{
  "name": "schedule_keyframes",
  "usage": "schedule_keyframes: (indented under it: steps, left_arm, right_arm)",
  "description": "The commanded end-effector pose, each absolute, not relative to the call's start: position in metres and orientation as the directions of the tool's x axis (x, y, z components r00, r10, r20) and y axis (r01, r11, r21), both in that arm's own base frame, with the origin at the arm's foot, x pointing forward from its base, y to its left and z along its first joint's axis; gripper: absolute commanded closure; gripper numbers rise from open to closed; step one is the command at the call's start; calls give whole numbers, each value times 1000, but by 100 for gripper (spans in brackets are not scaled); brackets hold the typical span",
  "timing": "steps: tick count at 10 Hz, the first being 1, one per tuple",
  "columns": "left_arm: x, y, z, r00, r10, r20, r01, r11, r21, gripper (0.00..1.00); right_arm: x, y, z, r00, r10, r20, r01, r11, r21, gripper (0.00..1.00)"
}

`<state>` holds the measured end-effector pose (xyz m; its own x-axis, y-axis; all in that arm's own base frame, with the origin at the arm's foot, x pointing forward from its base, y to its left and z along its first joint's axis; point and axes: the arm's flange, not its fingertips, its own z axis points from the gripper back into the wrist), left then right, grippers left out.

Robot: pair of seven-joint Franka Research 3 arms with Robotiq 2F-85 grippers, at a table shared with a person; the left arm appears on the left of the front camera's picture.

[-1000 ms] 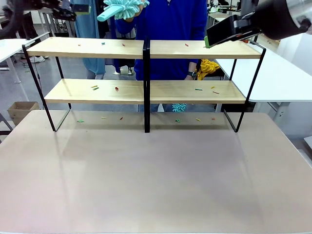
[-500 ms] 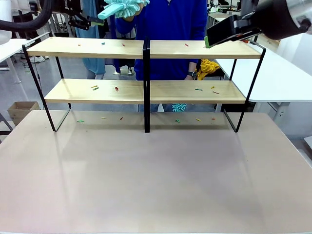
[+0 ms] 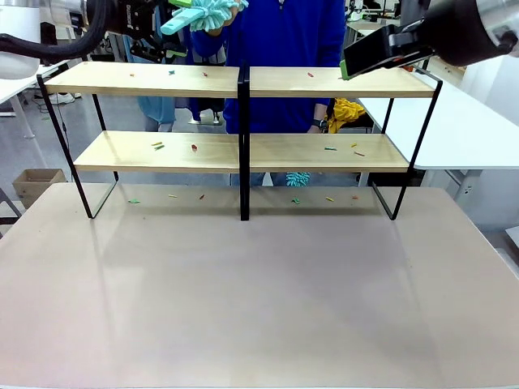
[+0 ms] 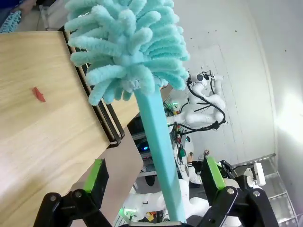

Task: Clean the shelves.
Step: Pick up the Duster when the human hands it over.

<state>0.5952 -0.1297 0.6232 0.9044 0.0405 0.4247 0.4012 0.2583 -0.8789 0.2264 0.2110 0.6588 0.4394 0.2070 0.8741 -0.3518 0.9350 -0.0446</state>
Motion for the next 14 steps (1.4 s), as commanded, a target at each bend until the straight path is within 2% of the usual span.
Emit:
schedule_keyframes:
  steps: [1, 3, 4, 5, 6, 7, 8, 9, 14]
  left_arm:
    - [597, -129, 631, 901, 55, 431, 403, 261, -877, 0]
    - [595, -128, 633, 887, 60, 458, 430, 257, -865, 0]
    - [595, -129, 632, 877, 61, 476, 448, 252, -858, 40]
    - [594, -129, 633, 867, 74, 493, 464, 240, -853, 58]
    - [594, -129, 633, 859, 79, 506, 476, 242, -845, 97]
    - [595, -130, 634, 856, 79, 511, 481, 243, -842, 100]
    - [594, -130, 633, 854, 79, 514, 482, 247, -841, 74]
    - [594, -129, 633, 850, 83, 520, 487, 248, -837, 100]
    - [591, -129, 634, 839, 79, 538, 508, 239, -827, 100]
  right_arm:
    - [227, 210, 660, 442, 205, 873, -355, 934, -40, 0]
    - [227, 210, 660, 442, 205, 873, -355, 934, -40, 0]
    - [227, 210, 660, 442, 205, 873, -355, 934, -40, 0]
    - [227, 210, 660, 442, 205, 873, -355, 934, -40, 0]
    - [227, 210, 660, 442, 205, 873, -355, 934, -40, 0]
    - [227, 210, 660, 442, 205, 873, -355, 934, -40, 0]
    - [227, 210, 660, 442, 205, 873, -355, 934, -40, 0]
    - [227, 210, 660, 442, 205, 873, -355, 934, -40, 0]
    - [227, 210, 660, 442, 205, 873, -355, 934, -40, 0]
